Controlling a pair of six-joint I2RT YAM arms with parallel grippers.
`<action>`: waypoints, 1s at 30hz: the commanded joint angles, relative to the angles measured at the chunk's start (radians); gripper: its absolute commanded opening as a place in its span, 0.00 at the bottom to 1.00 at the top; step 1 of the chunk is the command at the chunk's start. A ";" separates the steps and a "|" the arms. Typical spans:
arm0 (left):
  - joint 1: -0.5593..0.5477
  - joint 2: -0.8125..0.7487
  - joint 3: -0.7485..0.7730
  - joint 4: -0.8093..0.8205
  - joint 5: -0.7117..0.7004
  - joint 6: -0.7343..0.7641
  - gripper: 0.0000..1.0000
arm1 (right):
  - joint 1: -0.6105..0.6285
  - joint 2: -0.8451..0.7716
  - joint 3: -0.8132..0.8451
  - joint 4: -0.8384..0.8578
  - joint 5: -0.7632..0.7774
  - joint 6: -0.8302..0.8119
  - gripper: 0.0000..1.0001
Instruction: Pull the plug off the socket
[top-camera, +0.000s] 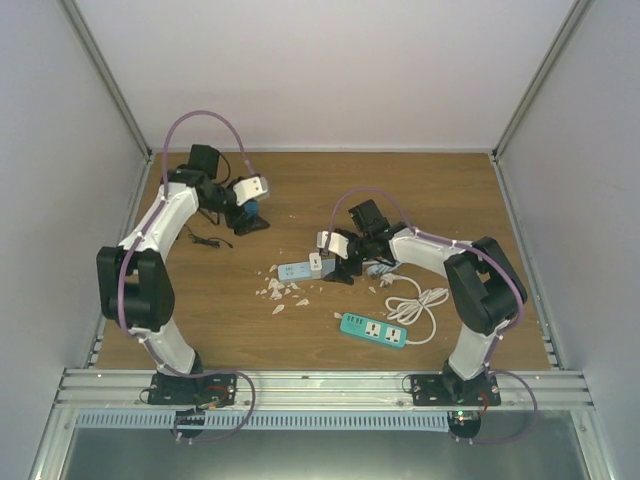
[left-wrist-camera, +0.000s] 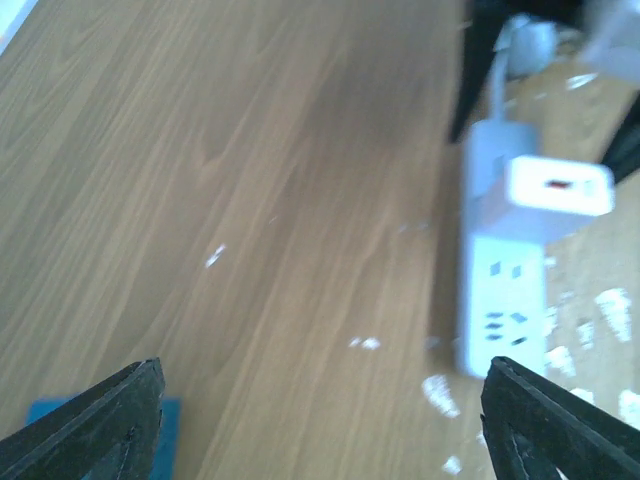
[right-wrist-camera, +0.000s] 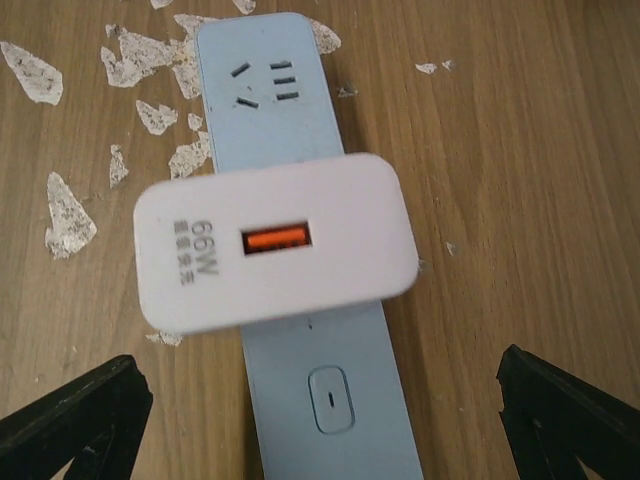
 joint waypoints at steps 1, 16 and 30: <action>-0.050 -0.088 -0.136 0.125 0.234 0.057 0.87 | -0.029 -0.020 -0.020 -0.058 -0.040 -0.129 0.95; -0.257 -0.208 -0.497 0.403 0.273 0.057 0.83 | -0.056 0.089 -0.003 -0.059 -0.013 -0.165 0.86; -0.337 -0.175 -0.613 0.672 0.175 -0.096 0.83 | -0.054 0.098 0.014 -0.051 -0.054 -0.106 0.56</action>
